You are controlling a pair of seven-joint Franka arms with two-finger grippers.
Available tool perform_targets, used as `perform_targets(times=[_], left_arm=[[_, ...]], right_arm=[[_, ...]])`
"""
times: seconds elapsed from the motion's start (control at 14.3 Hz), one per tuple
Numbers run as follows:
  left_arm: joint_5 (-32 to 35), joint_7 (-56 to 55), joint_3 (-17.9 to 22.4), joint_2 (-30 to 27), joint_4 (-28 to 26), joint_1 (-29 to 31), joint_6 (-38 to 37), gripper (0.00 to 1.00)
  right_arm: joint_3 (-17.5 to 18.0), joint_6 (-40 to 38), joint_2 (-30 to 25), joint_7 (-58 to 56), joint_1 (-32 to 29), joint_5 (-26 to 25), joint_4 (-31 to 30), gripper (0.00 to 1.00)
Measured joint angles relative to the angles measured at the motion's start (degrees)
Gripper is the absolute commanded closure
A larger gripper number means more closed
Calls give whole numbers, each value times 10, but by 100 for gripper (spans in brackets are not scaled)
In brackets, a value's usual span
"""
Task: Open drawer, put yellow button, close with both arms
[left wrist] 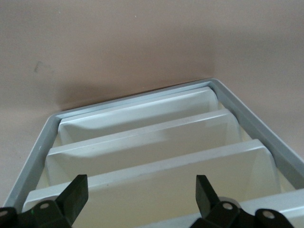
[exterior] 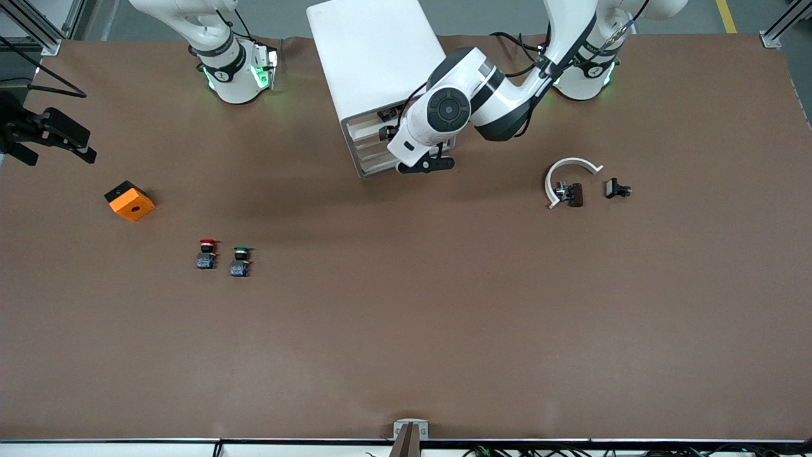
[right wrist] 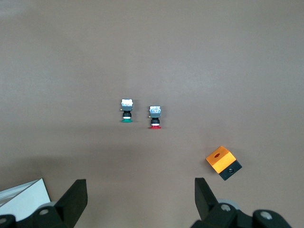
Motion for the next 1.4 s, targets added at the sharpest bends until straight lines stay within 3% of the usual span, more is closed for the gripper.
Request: perform_targets(times=[0.49, 0.77, 1.19, 1.4], left_arm=[[-16, 1, -8, 1, 2, 4, 1, 0], [-5, 3, -6, 5, 28, 58, 5, 0], [133, 13, -4, 11, 115, 212, 8, 0], [230, 13, -4, 11, 143, 259, 7, 0]], right_arm=[[0, 0, 0, -1, 0, 0, 0, 0], [1, 0, 0, -2, 0, 0, 2, 0], [2, 0, 0, -2, 0, 0, 3, 0], [2, 0, 0, -2, 0, 0, 3, 0]])
